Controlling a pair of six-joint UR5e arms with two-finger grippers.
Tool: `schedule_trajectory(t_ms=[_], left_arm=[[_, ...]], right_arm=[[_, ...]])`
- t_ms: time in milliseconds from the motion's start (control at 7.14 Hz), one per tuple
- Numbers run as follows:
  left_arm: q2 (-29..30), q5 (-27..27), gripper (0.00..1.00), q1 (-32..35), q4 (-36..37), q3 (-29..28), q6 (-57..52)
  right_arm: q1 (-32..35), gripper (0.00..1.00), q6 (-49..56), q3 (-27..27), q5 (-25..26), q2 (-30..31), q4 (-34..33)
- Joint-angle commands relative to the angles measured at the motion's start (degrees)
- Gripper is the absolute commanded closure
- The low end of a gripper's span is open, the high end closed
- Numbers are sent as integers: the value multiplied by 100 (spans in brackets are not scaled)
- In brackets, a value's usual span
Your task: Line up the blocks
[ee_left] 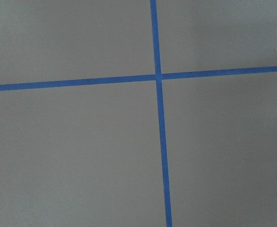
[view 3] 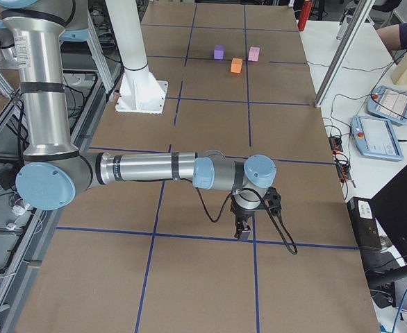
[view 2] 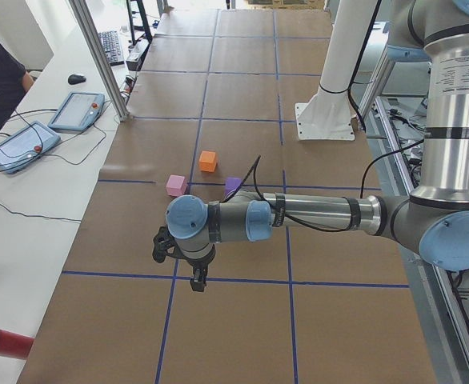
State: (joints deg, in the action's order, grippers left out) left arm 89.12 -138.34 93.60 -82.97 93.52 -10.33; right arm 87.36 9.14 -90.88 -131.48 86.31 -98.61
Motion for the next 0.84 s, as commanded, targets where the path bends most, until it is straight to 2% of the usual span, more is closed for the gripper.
schedule_trajectory(t_ms=[0, 420, 700], left_arm=[[-35, -17, 0, 0, -26, 26, 13], [-35, 27, 0, -18, -61, 149, 672], [26, 36, 0, -559, -61, 359, 716]], right_arm=[[0, 0, 0, 0, 0, 0, 0], [0, 0, 0, 0, 0, 0, 0], [0, 0, 0, 0, 0, 0, 0]])
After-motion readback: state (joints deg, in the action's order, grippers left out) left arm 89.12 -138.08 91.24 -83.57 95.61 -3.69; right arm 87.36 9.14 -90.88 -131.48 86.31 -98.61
